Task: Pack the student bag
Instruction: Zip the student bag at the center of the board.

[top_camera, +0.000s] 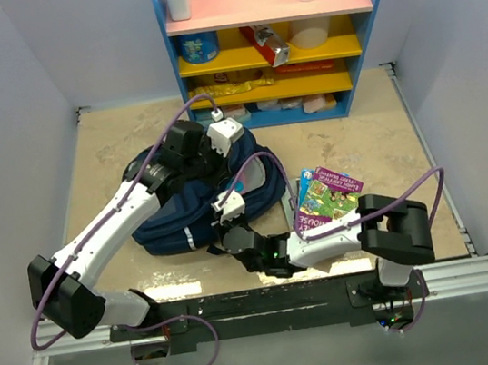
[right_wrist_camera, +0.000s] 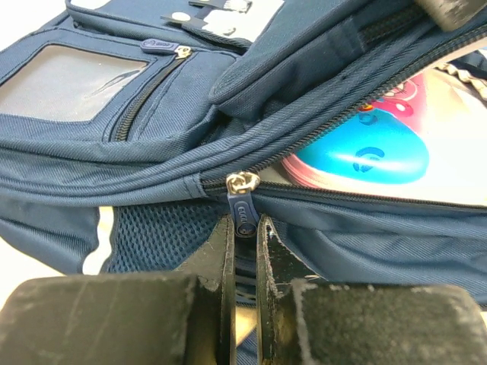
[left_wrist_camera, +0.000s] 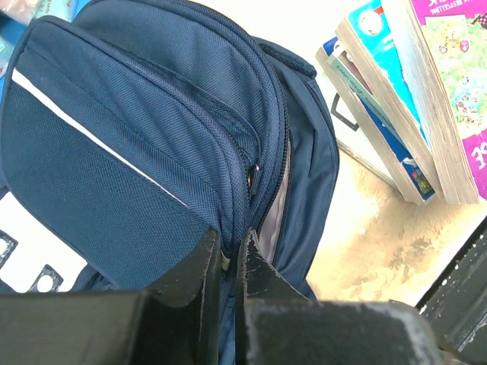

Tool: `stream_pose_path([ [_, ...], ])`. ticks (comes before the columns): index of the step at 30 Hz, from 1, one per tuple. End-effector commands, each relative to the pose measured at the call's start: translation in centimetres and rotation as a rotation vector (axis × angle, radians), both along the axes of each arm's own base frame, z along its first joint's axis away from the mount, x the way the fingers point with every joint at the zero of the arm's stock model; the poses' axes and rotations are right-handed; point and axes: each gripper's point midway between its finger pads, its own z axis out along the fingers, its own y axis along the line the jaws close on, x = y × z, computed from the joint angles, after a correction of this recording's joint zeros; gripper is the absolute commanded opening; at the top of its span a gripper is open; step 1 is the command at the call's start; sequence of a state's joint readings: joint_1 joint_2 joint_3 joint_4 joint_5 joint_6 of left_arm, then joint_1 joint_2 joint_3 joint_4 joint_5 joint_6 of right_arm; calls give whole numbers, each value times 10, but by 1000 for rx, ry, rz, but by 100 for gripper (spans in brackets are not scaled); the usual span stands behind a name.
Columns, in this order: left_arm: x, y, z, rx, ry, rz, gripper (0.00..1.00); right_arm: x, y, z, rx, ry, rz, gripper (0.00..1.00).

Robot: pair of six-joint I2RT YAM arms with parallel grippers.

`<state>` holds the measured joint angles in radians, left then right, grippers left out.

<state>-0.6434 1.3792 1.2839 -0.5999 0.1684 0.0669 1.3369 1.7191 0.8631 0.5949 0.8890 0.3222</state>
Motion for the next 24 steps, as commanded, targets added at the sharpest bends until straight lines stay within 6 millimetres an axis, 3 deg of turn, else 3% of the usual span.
stream_pose_path([
  [1,-1,-3,19,-51,-72,-18,0,6,-19,38,106,-30,-74,0],
  [5,0,-1,14,-35,-83,-15,0,5,-38,46,96,-37,-102,0],
  [13,-6,8,6,-6,-86,-25,0,10,-74,37,37,-11,-153,0],
  [19,-17,15,6,10,-87,-46,1,13,-74,32,26,-1,-150,0],
  [21,-19,17,8,16,-79,-51,13,13,-73,29,21,3,-151,0],
  [22,-19,18,9,24,-81,-54,33,13,-73,28,16,5,-153,0],
  [23,-23,22,11,35,-78,-58,44,14,-74,27,11,5,-157,0],
  [24,-24,27,13,43,-84,-59,70,14,-76,27,9,5,-162,0],
])
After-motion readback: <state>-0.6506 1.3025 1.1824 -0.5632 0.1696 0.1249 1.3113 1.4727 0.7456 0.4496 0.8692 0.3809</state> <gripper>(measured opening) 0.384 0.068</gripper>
